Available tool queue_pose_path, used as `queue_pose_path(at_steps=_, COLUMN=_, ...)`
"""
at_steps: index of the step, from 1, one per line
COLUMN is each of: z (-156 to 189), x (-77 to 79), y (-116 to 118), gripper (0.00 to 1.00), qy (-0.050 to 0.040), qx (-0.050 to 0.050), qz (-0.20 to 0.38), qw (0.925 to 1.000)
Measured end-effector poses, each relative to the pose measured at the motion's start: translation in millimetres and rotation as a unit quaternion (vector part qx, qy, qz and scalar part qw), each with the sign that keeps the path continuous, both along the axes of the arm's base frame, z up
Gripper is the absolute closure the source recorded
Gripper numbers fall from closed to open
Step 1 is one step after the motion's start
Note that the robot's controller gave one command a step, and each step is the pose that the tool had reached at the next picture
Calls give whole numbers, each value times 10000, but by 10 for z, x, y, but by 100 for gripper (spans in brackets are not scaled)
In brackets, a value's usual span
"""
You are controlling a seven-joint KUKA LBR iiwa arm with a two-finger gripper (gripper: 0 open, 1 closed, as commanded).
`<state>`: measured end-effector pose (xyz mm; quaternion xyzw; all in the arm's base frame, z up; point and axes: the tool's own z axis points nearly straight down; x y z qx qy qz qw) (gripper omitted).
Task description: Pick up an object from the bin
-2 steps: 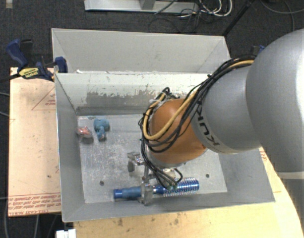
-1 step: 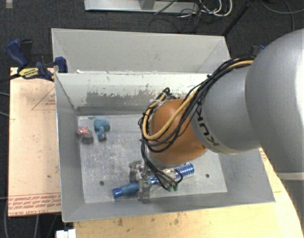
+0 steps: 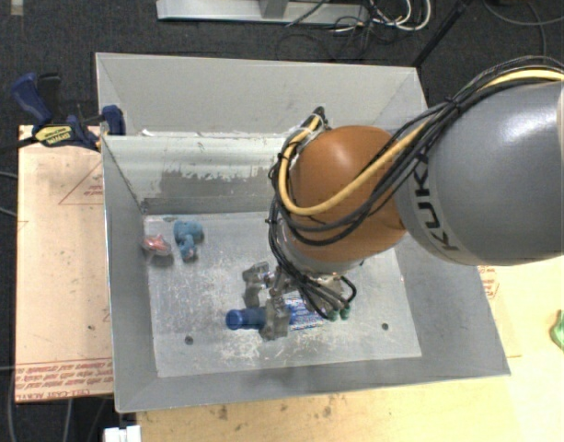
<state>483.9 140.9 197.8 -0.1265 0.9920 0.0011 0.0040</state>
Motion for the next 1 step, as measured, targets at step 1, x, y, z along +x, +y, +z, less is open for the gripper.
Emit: queue_pose_path(at_steps=1, z=641, x=237, y=-145, gripper=100, qy=3, qx=-19, qz=2088, qw=9780)
